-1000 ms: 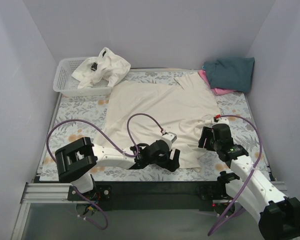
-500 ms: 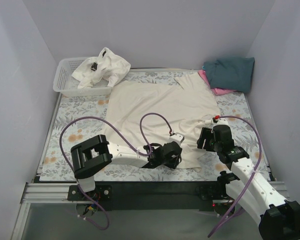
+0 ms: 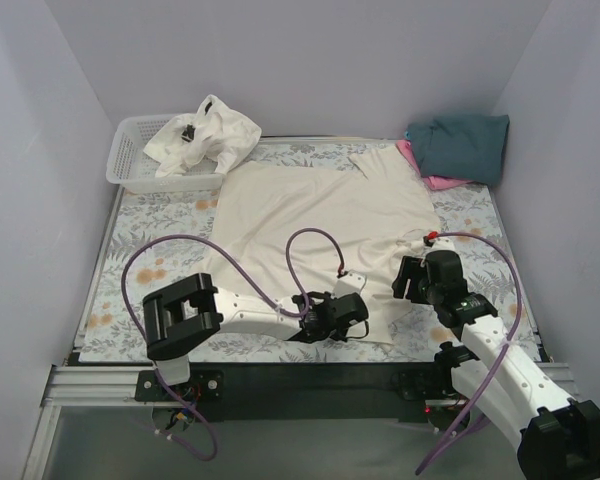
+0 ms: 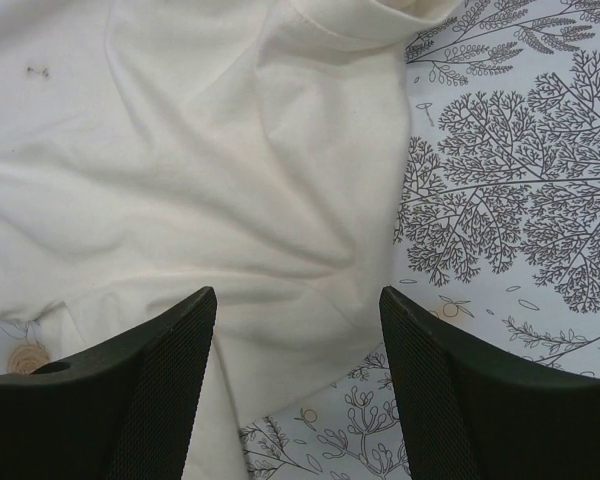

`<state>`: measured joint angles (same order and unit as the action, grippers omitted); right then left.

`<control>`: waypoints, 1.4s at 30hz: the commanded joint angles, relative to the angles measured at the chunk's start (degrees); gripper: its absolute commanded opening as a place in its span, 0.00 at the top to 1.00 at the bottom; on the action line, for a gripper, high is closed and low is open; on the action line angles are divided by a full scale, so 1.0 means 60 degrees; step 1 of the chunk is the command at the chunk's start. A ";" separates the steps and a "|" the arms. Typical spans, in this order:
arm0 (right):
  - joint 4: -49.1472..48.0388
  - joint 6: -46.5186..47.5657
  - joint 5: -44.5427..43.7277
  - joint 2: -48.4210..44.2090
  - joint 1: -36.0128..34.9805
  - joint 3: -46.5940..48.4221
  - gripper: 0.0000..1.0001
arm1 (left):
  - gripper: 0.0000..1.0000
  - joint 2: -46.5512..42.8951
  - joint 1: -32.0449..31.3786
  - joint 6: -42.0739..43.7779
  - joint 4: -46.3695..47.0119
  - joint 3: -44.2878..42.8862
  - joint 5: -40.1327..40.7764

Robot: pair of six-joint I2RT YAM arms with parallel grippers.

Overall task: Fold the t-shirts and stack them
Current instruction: Flatten the tshirt out

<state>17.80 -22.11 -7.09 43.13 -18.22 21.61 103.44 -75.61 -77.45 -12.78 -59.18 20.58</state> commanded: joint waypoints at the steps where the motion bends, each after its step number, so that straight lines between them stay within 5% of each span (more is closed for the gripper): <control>1: -0.0389 0.0096 0.0112 0.0076 0.0019 -0.0027 0.39 | 1.00 -0.0803 -0.0054 -0.0290 -0.1122 0.0458 0.0773; 14: 0.0548 -0.0680 -0.0254 0.0090 -0.1094 0.0164 0.41 | 1.00 -0.2282 0.0224 -0.0261 -0.1548 0.0942 0.1595; 27: 0.2100 -0.2875 -0.2535 0.0749 -0.4387 0.1057 0.43 | 1.00 -0.2782 0.1132 0.0325 -0.0347 0.1703 0.0672; 42: 0.2264 -0.3713 -0.3489 0.1540 -0.4757 0.0969 0.38 | 1.00 -0.3279 0.1880 0.0793 0.0415 0.2407 -0.0060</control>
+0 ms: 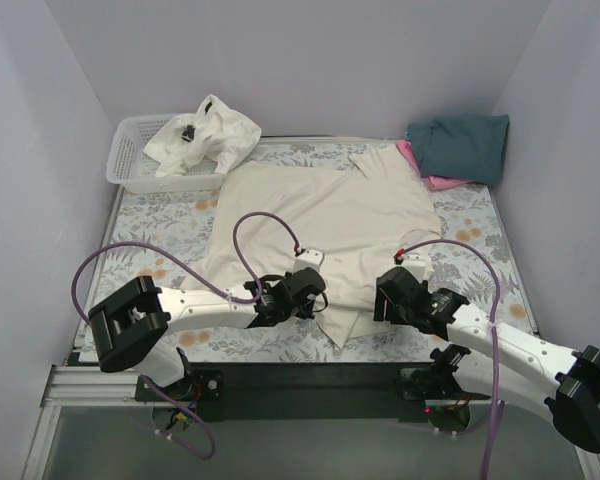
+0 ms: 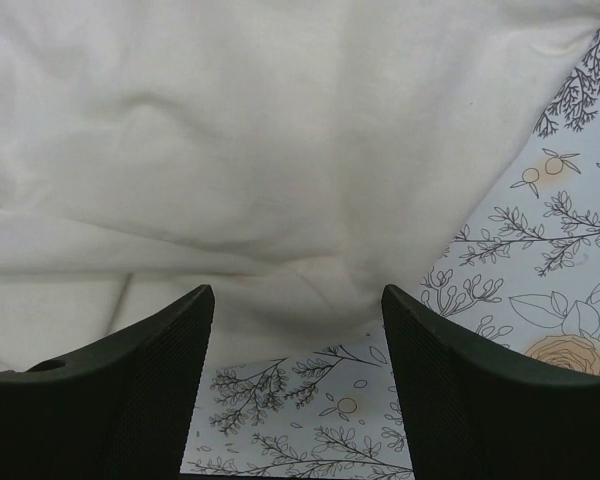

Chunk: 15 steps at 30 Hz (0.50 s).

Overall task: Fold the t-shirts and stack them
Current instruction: Flatten the tshirt out

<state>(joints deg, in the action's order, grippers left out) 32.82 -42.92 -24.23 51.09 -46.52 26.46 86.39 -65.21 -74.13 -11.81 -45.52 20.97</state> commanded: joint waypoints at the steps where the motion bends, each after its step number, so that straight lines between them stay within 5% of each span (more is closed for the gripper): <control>1: -0.0545 -0.0201 -0.0707 0.0302 -0.0039 0.0132 0.37 | 1.00 -0.0467 0.0146 0.0269 0.0299 0.0159 -0.0141; 15: -0.2904 0.1439 0.0477 0.1914 0.2025 -0.0162 0.33 | 1.00 -0.0687 0.0629 0.0562 0.1119 0.1008 -0.0726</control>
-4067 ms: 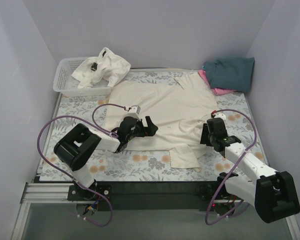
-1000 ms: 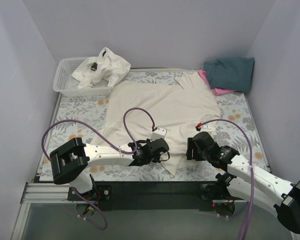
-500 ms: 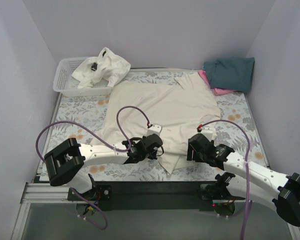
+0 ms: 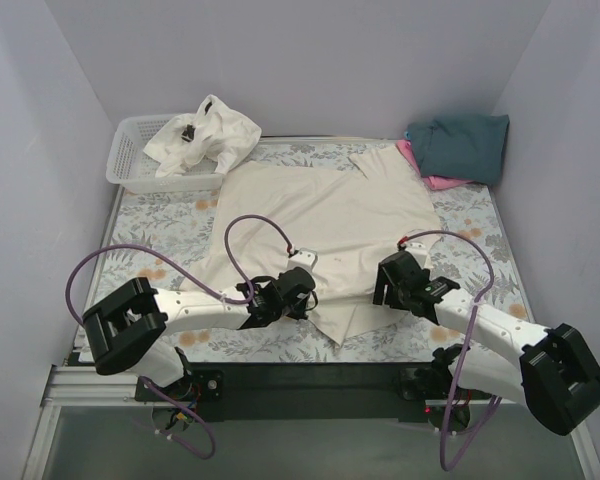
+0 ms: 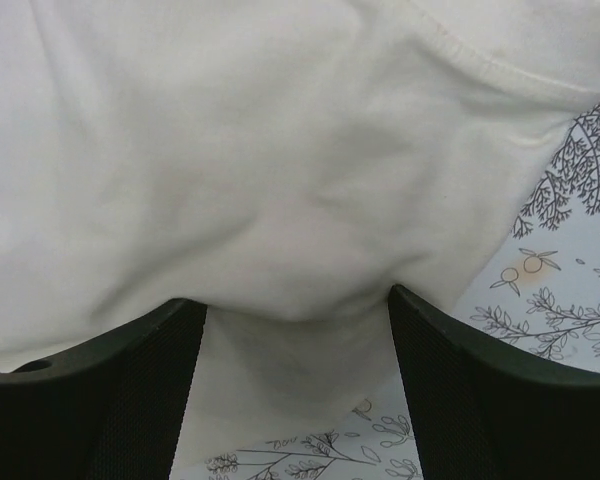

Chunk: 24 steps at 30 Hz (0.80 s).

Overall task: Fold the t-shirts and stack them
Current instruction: Flatten the tshirt out

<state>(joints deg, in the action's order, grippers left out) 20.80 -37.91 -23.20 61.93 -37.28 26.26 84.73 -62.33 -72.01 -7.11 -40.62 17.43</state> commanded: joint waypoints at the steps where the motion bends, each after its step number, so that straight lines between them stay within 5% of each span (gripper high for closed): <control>1: -0.1033 0.0751 0.0380 0.0151 0.0630 -0.0114 0.33 | 1.00 -0.0396 0.0177 0.0224 0.0365 0.0208 -0.0151; 14: -0.2499 0.2816 0.1303 0.3023 0.1453 0.2183 0.35 | 1.00 0.0293 0.0426 0.0341 0.1010 0.0471 -0.0869; 24: -0.0728 0.1941 -0.0264 0.0036 0.0208 0.1851 0.35 | 1.00 0.0542 0.0441 0.0370 0.1405 0.0515 -0.1279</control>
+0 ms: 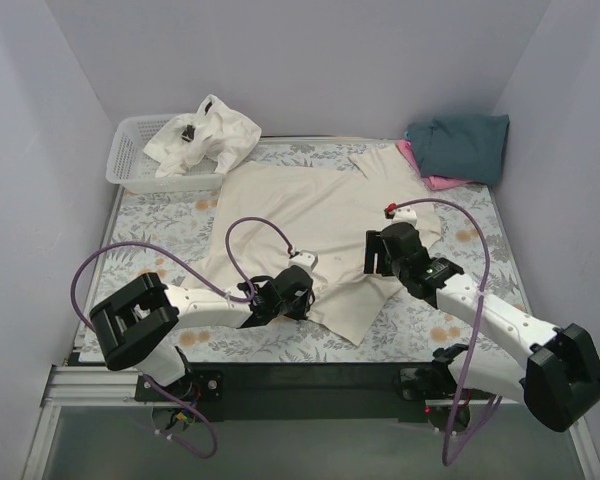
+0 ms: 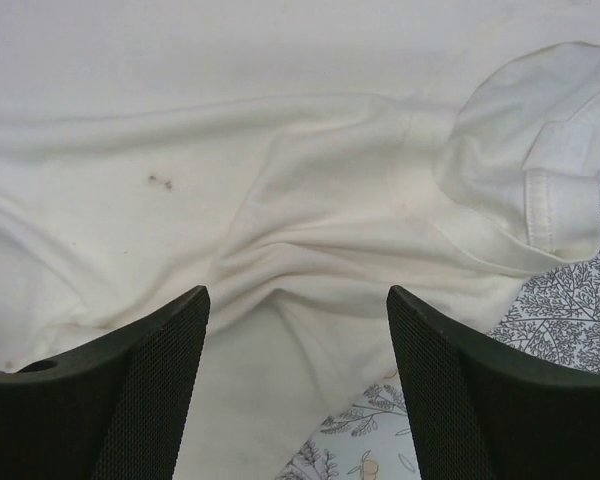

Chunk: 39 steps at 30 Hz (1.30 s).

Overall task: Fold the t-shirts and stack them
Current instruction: Flatten the tshirt out

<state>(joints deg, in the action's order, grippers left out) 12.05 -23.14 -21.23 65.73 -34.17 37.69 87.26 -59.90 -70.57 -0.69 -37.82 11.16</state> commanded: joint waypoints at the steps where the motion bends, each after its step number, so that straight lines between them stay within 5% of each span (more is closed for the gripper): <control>1: 0.0832 -0.0712 -0.0563 -0.0744 -0.0412 -0.0187 0.35 | 1.00 0.0177 0.0037 0.0130 0.0334 0.0035 -0.0248; 14: 0.1360 -0.2881 -0.0489 -0.0775 -0.2126 -0.1345 0.37 | 1.00 0.0280 0.0037 0.0203 0.0437 0.0064 -0.0497; 31: 0.1404 -0.3307 -0.0460 -0.0043 -0.2185 -0.1829 0.47 | 1.00 0.0178 0.0008 0.0584 0.0949 0.0225 -0.1756; 39: 0.2926 -0.3220 -0.1981 -0.1550 -0.2171 -0.1156 0.46 | 1.00 0.1083 -0.0563 0.0760 0.1448 -0.0521 -0.3001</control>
<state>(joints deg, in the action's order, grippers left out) 24.82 -41.87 -26.74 60.36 -47.00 27.64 90.91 -61.21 -67.53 6.70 -38.13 -2.61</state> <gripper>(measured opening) 0.532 0.019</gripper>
